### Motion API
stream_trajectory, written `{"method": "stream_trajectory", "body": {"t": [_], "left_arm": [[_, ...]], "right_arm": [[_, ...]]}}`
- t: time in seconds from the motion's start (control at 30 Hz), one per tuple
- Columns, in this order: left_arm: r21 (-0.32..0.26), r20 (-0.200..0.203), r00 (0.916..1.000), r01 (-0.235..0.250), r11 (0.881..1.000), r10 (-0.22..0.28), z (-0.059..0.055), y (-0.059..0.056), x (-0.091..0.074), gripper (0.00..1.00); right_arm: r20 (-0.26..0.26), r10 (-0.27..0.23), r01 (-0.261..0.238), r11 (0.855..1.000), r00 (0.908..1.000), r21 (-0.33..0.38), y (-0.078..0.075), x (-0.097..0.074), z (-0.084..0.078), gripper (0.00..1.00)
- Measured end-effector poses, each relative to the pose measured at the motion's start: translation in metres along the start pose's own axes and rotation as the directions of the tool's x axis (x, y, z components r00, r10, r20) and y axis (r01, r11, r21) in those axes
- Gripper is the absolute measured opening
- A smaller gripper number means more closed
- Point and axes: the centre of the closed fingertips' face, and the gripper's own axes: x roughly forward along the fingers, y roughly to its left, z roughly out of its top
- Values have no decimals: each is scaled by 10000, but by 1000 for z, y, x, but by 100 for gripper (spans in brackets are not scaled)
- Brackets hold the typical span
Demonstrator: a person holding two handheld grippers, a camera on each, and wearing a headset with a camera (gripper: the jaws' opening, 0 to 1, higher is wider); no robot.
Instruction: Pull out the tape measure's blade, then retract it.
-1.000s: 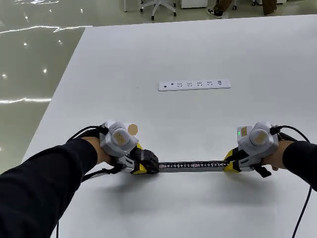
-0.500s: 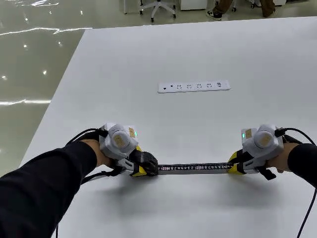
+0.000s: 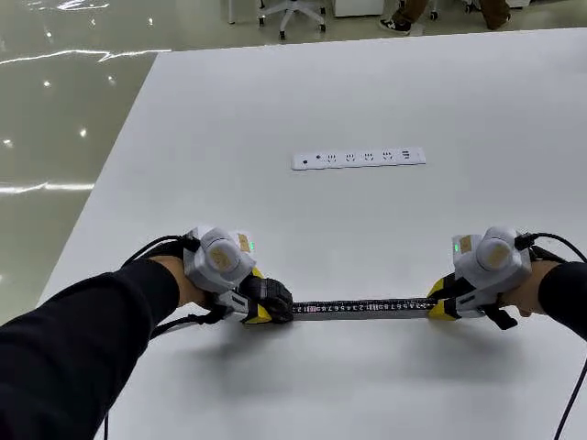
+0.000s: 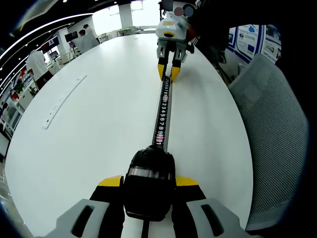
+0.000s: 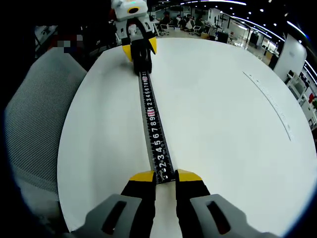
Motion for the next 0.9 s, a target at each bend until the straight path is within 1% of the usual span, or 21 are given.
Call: {"method": "stream_trajectory", "body": {"t": [0.13,0.57,0.9], "left_arm": [[2,-9,10000,-14,10000,14,0,0,0,33],[-20,-16,10000,-27,10000,27,1,-1,0,33],[-34,14,10000,-70,10000,70,1,-1,1,33]], "right_arm": [[-15,-36,36,10000,10000,30,0,-4,-3,10],[-89,-103,103,9999,9999,88,4,-12,-4,10],[-104,-88,90,9999,9999,134,5,-12,-4,10]]}}
